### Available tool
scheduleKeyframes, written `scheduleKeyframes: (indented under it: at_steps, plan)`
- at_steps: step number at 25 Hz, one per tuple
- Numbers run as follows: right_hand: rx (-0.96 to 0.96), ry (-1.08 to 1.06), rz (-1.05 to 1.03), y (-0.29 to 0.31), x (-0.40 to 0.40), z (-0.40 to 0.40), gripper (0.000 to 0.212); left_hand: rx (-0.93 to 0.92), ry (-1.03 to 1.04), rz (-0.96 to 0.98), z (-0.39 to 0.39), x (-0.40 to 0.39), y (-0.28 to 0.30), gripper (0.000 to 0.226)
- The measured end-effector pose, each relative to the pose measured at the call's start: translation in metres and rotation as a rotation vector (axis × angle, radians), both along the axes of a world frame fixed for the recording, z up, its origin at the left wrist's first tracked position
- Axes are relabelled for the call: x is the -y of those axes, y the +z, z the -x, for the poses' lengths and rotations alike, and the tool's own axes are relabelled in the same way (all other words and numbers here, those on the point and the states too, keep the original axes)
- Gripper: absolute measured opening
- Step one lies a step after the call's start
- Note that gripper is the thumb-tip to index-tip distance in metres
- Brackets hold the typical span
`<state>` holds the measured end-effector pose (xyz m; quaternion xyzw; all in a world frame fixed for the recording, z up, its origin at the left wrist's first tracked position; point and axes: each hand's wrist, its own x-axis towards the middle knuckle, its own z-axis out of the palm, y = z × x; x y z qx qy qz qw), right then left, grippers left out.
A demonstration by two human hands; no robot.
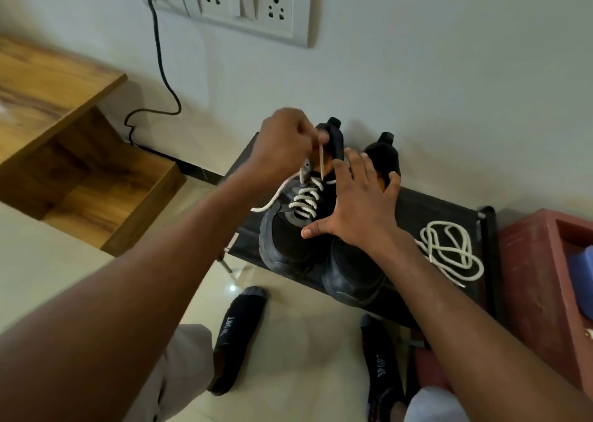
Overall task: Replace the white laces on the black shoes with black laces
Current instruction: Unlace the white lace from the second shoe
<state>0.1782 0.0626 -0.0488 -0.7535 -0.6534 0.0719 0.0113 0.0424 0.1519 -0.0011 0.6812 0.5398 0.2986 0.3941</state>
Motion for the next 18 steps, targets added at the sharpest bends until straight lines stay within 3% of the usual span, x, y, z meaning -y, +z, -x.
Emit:
scheduleKeyframes:
  at_steps: [2,3,5,8,10,15,18]
  plan:
    - [-0.016,-0.008,-0.001,-0.001,0.0,-0.001,0.137,0.413,0.052,0.151,-0.004,0.005,0.009,0.018]
    - [-0.021,-0.008,0.001,-0.002,0.0,-0.001,0.136,0.48,0.033,0.182,-0.006,0.01,0.012,0.014]
    - [-0.026,-0.008,-0.002,-0.004,0.0,-0.003,0.136,0.274,-0.046,0.055,-0.007,0.007,0.008,0.013]
    - [-0.031,-0.004,0.007,-0.006,0.0,-0.002,0.138,-0.396,-0.269,-0.238,0.003,-0.006,-0.009,0.032]
    - [-0.023,-0.002,-0.001,-0.007,-0.001,-0.001,0.138,-0.641,-0.317,-0.3,0.009,-0.008,-0.019,0.032]
    - [-0.036,0.0,-0.01,-0.007,0.0,-0.004,0.138,-0.776,-0.196,-0.386,0.003,0.001,-0.021,0.008]
    - [-0.046,0.011,0.004,-0.005,0.0,-0.003,0.136,-0.496,-0.072,-0.25,-0.001,-0.002,-0.007,0.015]
